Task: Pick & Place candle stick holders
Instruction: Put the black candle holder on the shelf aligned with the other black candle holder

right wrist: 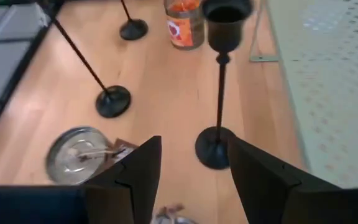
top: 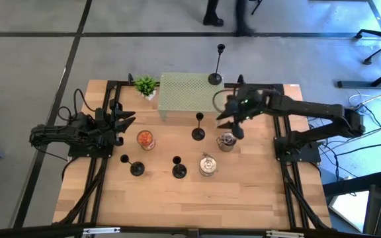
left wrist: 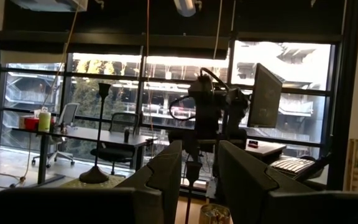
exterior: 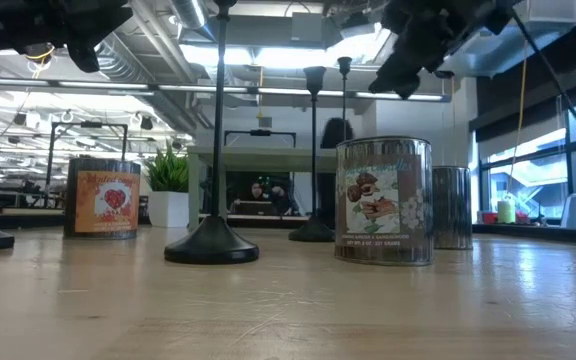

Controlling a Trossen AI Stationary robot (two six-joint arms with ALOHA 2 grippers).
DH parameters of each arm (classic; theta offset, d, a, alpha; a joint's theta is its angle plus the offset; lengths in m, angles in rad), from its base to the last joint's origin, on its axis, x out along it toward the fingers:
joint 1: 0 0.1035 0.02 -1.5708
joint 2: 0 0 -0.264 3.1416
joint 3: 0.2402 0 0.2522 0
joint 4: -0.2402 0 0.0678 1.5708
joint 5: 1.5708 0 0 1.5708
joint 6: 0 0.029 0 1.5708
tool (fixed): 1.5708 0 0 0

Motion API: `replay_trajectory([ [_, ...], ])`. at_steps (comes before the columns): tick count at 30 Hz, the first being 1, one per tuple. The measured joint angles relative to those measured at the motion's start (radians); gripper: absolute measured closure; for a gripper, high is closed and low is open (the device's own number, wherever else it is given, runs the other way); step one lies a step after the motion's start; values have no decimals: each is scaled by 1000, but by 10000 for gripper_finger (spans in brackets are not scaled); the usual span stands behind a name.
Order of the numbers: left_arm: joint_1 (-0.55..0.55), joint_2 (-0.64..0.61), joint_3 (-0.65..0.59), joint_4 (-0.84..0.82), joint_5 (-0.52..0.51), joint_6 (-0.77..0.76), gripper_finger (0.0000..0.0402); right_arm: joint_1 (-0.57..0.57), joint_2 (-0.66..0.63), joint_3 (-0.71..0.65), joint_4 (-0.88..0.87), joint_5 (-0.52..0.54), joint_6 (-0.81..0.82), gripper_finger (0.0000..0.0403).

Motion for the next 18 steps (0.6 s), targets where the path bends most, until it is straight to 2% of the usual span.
replay_trajectory([
  [5, 0, 0, 0, 0, 0, -1, 300, 77, 123, 0, 148, 141, 30, 212],
  [9, 0, 0, 0, 0, 5, -2, 300, 95, 195, 0, 200, 257, 68, 212],
  [18, 0, 0, 0, 0, 8, -1, 300, 95, 300, 0, 370, 271, 111, 213],
])
